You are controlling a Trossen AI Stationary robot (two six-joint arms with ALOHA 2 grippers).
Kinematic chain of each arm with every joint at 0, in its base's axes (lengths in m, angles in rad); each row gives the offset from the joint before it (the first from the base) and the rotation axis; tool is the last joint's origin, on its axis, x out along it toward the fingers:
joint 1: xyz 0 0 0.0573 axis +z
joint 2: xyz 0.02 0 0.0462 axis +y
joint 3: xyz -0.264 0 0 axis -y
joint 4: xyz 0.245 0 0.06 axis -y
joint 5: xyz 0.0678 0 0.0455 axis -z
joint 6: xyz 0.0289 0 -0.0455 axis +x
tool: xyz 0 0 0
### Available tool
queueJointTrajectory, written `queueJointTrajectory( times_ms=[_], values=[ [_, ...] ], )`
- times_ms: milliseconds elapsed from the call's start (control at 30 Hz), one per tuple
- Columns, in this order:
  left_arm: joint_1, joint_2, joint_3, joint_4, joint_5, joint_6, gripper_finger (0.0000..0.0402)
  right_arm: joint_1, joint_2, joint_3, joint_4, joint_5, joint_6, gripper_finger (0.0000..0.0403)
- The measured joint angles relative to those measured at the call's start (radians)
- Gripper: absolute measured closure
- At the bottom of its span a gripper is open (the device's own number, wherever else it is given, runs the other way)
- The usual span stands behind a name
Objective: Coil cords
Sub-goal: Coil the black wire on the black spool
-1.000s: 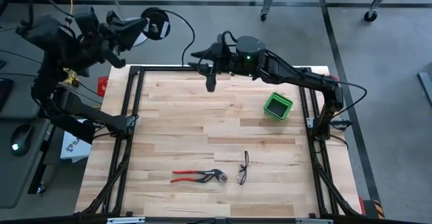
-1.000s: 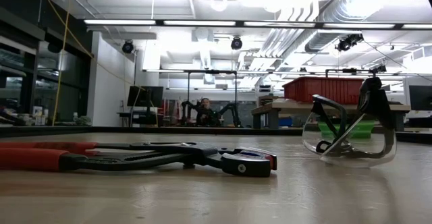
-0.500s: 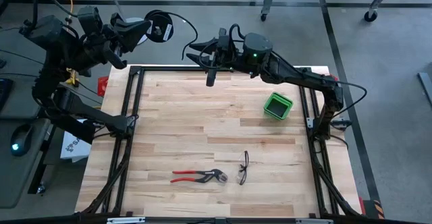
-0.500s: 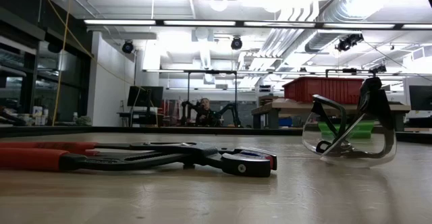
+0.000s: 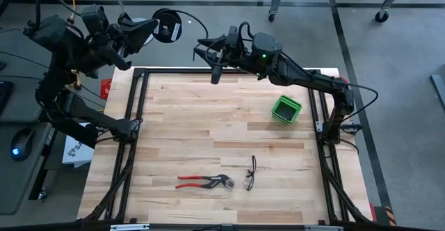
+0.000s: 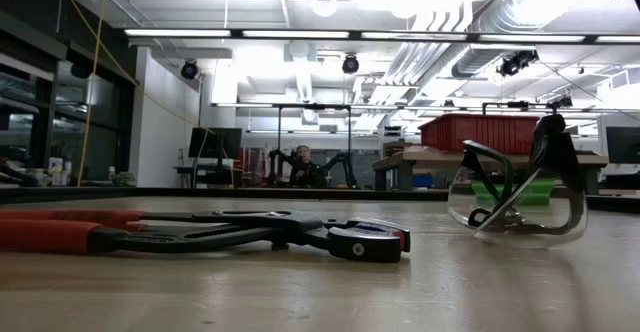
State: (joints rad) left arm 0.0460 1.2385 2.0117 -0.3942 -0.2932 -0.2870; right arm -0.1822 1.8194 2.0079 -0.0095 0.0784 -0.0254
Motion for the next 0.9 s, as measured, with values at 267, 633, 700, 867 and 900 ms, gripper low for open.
queueJointTrajectory(
  times_ms=[267,633,700,867,900],
  values=[
    [0.000,0.000,0.000,0.004,0.004,-0.019,0.0399,0.000,0.000,0.000,0.000,0.050,-0.029,0.0256],
    [0.000,0.000,0.000,0.004,0.004,-0.018,0.0399,0.006,0.000,0.000,0.011,0.025,0.000,0.0294],
    [0.000,0.000,0.000,0.004,0.003,-0.018,0.0399,0.006,0.000,0.000,0.014,0.025,0.000,0.0321],
    [0.000,0.000,0.000,0.004,-0.005,-0.017,0.0399,0.022,0.000,0.000,0.017,0.025,0.003,0.0393],
    [0.000,0.000,0.000,0.004,-0.017,-0.016,0.0399,0.029,0.000,0.000,0.017,0.025,0.014,0.0393]
  ],
)
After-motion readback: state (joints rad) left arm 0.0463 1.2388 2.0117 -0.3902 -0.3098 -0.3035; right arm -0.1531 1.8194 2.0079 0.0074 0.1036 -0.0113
